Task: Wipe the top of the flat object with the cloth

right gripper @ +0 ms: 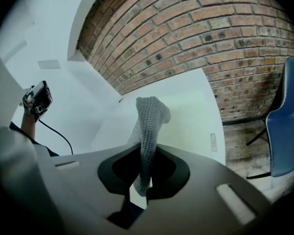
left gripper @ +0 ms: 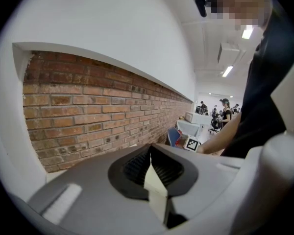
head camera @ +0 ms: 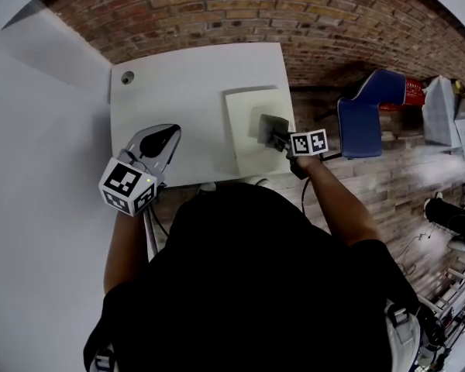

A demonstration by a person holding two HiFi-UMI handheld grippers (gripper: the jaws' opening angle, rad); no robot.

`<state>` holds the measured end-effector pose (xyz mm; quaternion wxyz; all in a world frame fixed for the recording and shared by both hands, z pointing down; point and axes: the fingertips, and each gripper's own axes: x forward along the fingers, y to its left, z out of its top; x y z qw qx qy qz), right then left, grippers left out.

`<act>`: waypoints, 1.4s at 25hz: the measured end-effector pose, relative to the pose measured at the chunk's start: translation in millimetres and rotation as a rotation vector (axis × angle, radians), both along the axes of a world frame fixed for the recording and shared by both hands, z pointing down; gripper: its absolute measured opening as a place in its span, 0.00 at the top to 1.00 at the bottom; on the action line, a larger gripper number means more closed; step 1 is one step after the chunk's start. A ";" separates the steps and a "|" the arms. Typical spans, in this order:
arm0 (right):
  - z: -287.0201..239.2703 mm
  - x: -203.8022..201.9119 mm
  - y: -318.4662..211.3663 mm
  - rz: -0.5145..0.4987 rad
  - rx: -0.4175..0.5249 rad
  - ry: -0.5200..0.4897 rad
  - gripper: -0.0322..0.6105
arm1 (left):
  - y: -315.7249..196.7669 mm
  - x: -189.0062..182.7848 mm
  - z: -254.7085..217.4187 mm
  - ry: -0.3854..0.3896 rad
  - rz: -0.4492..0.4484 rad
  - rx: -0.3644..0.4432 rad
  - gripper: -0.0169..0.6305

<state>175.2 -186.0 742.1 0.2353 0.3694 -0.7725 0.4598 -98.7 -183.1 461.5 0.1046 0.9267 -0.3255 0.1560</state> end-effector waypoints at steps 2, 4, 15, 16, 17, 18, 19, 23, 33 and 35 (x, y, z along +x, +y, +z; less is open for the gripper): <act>-4.4 -12.9 7.3 -0.017 0.002 -0.016 0.93 | -0.1 0.2 1.1 0.000 0.012 -0.003 0.97; -5.4 -25.7 15.5 -0.037 -0.002 -0.026 0.93 | -0.1 -0.3 2.6 -0.002 0.024 -0.002 0.97; 8.9 -77.1 57.2 -0.098 -0.058 -0.065 0.93 | 0.2 -5.3 7.5 -0.008 0.058 -0.017 0.97; 7.6 -81.4 59.5 -0.102 -0.060 -0.072 0.93 | -0.9 -6.1 7.2 -0.008 0.058 -0.018 0.97; 6.5 -85.7 61.6 -0.106 -0.063 -0.079 0.93 | -2.1 -6.7 6.7 -0.007 0.057 -0.018 0.97; 5.9 -89.9 64.0 -0.111 -0.066 -0.085 0.93 | -3.2 -6.9 6.4 -0.006 0.058 -0.018 0.97; 5.9 -94.1 66.6 -0.117 -0.069 -0.089 0.93 | -4.0 -6.5 6.1 -0.006 0.059 -0.019 0.97; 11.8 -109.0 78.7 -0.147 -0.087 -0.090 0.93 | -3.9 -2.7 8.2 -0.007 0.077 -0.023 0.97; 39.1 -116.7 90.3 -0.164 -0.129 -0.054 0.93 | -1.5 6.5 17.1 -0.010 0.111 -0.036 0.97; 43.1 -115.4 90.4 -0.162 -0.133 -0.047 0.93 | -1.9 9.1 16.3 -0.009 0.117 -0.032 0.97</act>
